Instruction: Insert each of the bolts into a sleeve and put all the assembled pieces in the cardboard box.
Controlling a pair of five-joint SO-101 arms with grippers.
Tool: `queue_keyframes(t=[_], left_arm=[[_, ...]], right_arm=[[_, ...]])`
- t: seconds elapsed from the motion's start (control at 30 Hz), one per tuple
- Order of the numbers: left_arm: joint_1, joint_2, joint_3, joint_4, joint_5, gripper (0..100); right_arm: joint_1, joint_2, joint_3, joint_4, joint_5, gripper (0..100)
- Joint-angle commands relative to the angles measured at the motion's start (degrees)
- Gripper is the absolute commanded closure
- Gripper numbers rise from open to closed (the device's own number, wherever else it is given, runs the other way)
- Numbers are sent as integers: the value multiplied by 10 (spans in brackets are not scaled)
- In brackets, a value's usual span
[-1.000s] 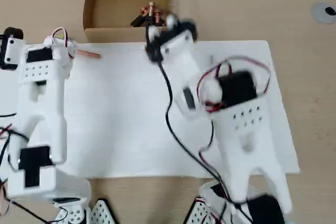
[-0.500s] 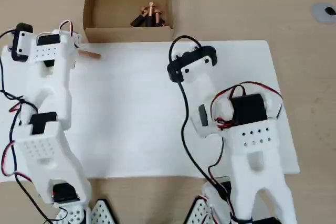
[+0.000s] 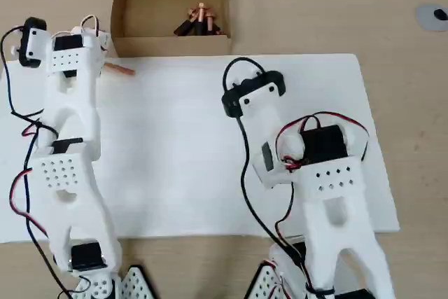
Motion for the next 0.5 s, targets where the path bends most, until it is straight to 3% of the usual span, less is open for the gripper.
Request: queue_keyframes(t=[0.0, 0.47], left_arm=[[1, 0, -33, 2, -3, 831], [2, 53, -45, 62, 8, 831]], right_arm=[[10, -13, 6, -11, 6, 974], [10, -10, 7, -30, 6, 974]])
